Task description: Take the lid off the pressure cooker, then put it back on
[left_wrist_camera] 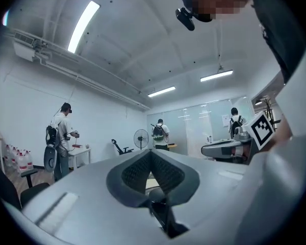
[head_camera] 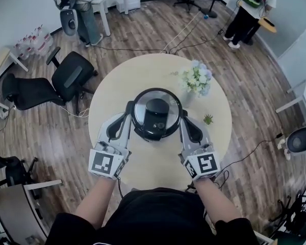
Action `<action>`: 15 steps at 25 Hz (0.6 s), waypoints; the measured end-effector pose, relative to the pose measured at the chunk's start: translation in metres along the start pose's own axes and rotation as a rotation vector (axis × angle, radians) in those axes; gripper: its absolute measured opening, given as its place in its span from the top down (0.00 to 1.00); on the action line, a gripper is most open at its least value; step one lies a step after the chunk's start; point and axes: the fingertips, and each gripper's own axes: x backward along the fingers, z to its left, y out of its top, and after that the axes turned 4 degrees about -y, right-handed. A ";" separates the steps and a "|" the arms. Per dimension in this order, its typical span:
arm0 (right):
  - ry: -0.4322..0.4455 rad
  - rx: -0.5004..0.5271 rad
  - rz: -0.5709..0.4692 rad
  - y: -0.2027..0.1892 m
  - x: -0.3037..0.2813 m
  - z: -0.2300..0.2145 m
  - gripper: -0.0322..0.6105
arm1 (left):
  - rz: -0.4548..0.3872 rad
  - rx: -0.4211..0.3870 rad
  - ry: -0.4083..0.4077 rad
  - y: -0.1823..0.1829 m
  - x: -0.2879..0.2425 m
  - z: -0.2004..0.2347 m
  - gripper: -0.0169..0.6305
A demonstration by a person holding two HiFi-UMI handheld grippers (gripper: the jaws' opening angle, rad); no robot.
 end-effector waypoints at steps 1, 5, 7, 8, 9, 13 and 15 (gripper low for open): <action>-0.011 -0.001 -0.002 -0.001 0.003 -0.001 0.93 | -0.004 -0.007 0.000 0.002 0.000 -0.001 0.97; -0.042 -0.004 -0.003 -0.005 0.012 -0.010 0.94 | -0.012 -0.006 0.010 0.006 0.001 -0.002 0.97; -0.046 0.006 0.011 -0.009 0.012 -0.013 0.94 | -0.012 0.001 0.016 0.006 0.002 0.000 0.97; -0.046 0.015 0.020 -0.009 0.012 -0.013 0.94 | -0.011 0.001 0.016 0.007 0.002 0.000 0.97; -0.048 0.027 0.025 -0.009 0.011 -0.014 0.94 | -0.010 0.000 0.016 0.008 0.001 0.001 0.97; -0.066 0.032 0.016 -0.004 0.013 -0.020 0.94 | -0.007 -0.007 0.022 0.009 0.002 0.000 0.97; -0.065 0.036 0.012 -0.003 0.014 -0.020 0.94 | -0.005 -0.016 0.021 0.008 0.002 -0.003 0.97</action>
